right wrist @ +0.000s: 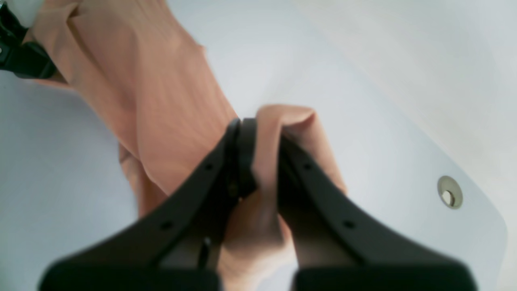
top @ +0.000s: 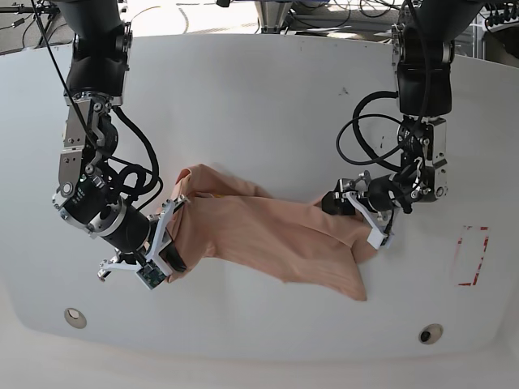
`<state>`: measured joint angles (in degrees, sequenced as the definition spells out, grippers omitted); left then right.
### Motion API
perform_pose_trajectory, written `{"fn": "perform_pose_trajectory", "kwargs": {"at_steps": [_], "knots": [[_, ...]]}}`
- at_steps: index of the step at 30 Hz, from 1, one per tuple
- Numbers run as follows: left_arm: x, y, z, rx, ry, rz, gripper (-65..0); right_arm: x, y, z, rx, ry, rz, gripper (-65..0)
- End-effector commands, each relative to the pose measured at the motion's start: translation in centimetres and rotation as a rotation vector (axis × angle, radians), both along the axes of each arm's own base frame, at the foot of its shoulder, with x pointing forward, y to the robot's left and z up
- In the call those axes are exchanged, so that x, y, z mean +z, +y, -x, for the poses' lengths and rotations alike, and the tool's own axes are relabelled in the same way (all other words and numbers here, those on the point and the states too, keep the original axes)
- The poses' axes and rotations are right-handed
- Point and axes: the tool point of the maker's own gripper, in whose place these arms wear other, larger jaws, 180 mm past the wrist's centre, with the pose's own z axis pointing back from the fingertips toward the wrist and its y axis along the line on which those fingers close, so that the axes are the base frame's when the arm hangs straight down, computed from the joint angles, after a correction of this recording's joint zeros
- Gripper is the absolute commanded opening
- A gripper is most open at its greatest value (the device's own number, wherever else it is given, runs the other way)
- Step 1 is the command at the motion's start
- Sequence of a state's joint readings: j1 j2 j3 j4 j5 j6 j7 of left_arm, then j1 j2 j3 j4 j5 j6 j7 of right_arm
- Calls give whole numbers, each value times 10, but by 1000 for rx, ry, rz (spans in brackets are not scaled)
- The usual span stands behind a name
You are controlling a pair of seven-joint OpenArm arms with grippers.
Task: Fold the T-shirt properly
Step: 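Move the left gripper to the shirt edge and grasp it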
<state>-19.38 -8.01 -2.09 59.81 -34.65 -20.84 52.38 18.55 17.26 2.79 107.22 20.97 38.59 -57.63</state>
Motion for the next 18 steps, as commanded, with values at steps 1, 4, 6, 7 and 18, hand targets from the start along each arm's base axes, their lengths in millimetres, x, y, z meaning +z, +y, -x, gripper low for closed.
{"fn": "perform_pose_trajectory", "kwargs": {"at_steps": [1, 4, 6, 7, 18], "knots": [[-11, 3, 10, -29, 58, -56, -265, 22, 2, -5, 8, -65, -21, -648], [-13, 0, 12, -45, 61, -62, -267, 22, 6, -6, 9, -67, -31, -648], [-15, -3, 14, -64, 67, -73, -292, 23, 6, -6, 10, -69, -32, -648], [-16, -4, 15, -72, 69, -77, -319, 23, 7, -6, 9, -69, -33, -648], [-20, -6, 20, -115, 78, -116, -650, 24, 7, -7, 8, -72, -35, -648]]}}
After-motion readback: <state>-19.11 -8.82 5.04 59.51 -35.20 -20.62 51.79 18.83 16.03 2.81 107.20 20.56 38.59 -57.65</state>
